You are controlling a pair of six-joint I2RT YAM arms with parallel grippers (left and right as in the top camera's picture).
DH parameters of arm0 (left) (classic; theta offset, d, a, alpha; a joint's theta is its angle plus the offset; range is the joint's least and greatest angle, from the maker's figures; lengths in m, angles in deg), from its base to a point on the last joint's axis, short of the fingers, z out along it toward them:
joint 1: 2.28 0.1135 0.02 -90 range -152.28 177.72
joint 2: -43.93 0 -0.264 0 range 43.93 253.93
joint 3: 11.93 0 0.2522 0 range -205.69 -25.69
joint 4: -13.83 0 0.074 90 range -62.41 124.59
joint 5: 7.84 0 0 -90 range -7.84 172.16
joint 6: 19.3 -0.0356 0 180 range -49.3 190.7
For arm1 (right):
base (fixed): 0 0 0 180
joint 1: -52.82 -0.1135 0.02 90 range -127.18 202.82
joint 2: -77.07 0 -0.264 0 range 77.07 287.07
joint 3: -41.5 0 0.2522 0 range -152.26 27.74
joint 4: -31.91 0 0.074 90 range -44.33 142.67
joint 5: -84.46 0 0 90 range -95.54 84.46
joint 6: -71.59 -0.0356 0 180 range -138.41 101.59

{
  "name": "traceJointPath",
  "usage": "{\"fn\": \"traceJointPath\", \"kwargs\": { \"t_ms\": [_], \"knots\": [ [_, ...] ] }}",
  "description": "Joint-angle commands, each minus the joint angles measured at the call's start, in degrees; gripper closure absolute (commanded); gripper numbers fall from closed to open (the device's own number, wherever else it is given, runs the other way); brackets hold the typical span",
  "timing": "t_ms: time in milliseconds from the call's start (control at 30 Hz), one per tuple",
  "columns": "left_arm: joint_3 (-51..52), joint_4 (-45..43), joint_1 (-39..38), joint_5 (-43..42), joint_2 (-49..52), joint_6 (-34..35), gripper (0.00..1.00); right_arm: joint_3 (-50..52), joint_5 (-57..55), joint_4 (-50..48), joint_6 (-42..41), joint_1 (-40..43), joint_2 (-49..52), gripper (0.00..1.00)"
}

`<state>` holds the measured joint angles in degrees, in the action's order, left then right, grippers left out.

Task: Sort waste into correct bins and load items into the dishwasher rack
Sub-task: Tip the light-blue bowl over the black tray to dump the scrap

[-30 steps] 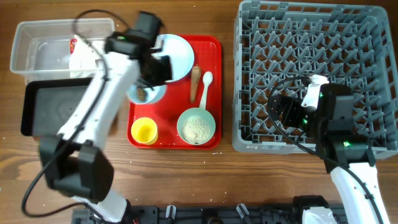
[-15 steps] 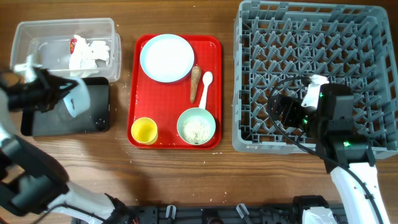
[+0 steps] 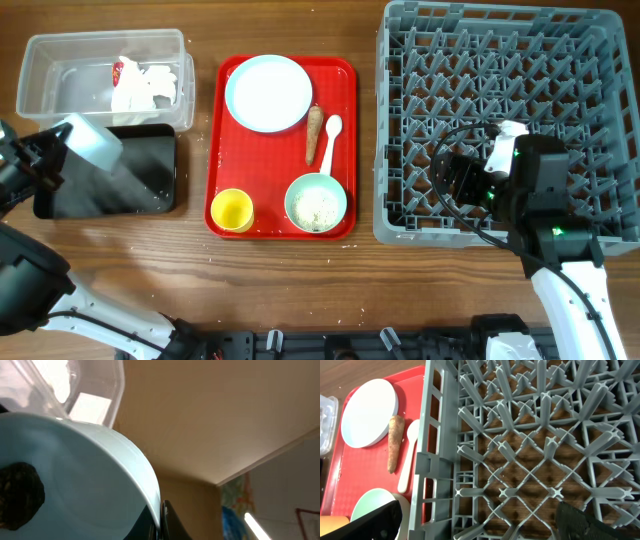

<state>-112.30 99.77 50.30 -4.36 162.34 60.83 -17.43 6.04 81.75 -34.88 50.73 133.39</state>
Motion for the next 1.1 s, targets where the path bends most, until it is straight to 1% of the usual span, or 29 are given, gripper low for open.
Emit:
{"fn": "traceJointPath", "kwargs": {
  "t_ms": [0, 133, 267, 300, 400, 467, 533, 600, 633, 700, 767, 800, 867, 900, 933, 1067],
  "knots": [
    [0.13, -0.79, 0.11, -3.82, 0.55, 4.20, 0.96, -1.33, 0.52, 0.04, -0.20, 0.09, 0.11, 0.00],
    [0.13, -4.24, 0.09, -3.82, 0.55, 7.63, 0.96, -1.31, 0.50, 0.22, -0.22, 0.09, 0.11, 0.00],
    [0.13, -5.62, 0.07, -3.82, 0.55, 7.63, 0.96, -1.33, 0.52, 0.55, -0.22, 0.09, 0.11, 0.00],
    [0.13, -7.61, 0.22, -3.78, 0.55, 8.26, 0.96, -1.31, 0.52, 0.63, -0.22, 0.09, 0.11, 0.00],
    [0.13, -13.33, 0.44, -2.43, 0.55, 14.71, 0.96, -1.31, 0.50, 1.03, -0.20, 0.09, 0.11, 0.00],
    [0.13, -14.99, 0.17, -2.62, 0.52, 17.00, 0.96, -1.31, 0.50, 1.07, -0.20, 0.09, 0.11, 0.00],
    [-0.50, -14.99, -0.85, -2.58, 0.33, 16.94, 0.96, -1.31, 0.50, 1.05, -0.20, 0.09, 0.11, 0.00],
    [-1.36, -15.02, -3.54, -2.08, -1.33, 16.72, 0.96, -1.33, 0.48, 1.05, -0.20, 0.09, 0.11, 0.00],
    [-2.08, -15.02, -5.46, -0.09, -2.58, 16.74, 0.96, -1.33, 0.28, 1.05, -0.22, 0.09, 0.11, 0.00],
    [-3.26, -14.99, -10.19, 7.41, -6.19, 16.76, 0.96, -1.33, 0.22, 1.03, -0.20, 0.09, 0.11, 0.00],
    [-3.54, -15.26, -16.31, 18.56, -10.78, 16.74, 0.96, -1.33, 0.09, 1.07, -0.20, 0.09, 0.11, 0.01],
    [-3.54, -15.19, -19.23, 24.55, -12.68, 16.74, 0.96, -1.33, 0.09, 1.09, -0.20, 0.09, 0.11, 0.00],
    [-3.54, -14.64, -26.84, 39.41, -15.80, 16.74, 0.96, -1.31, 0.07, 1.09, -0.07, 0.09, 0.11, 0.00],
    [-3.52, -14.36, -29.90, 44.65, -16.48, 16.74, 0.96, -1.31, 0.00, 1.09, -0.04, 0.09, 0.11, 0.00],
    [-3.52, -13.68, -35.01, 52.02, -16.83, 16.74, 0.96, -1.31, -0.17, 1.09, -0.07, 0.09, 0.11, 0.00],
    [-3.28, -12.83, -49.79, 67.60, -15.23, 16.76, 0.96, -1.31, -0.20, 1.09, -0.07, 0.09, 0.42, 0.00]
  ]
}}
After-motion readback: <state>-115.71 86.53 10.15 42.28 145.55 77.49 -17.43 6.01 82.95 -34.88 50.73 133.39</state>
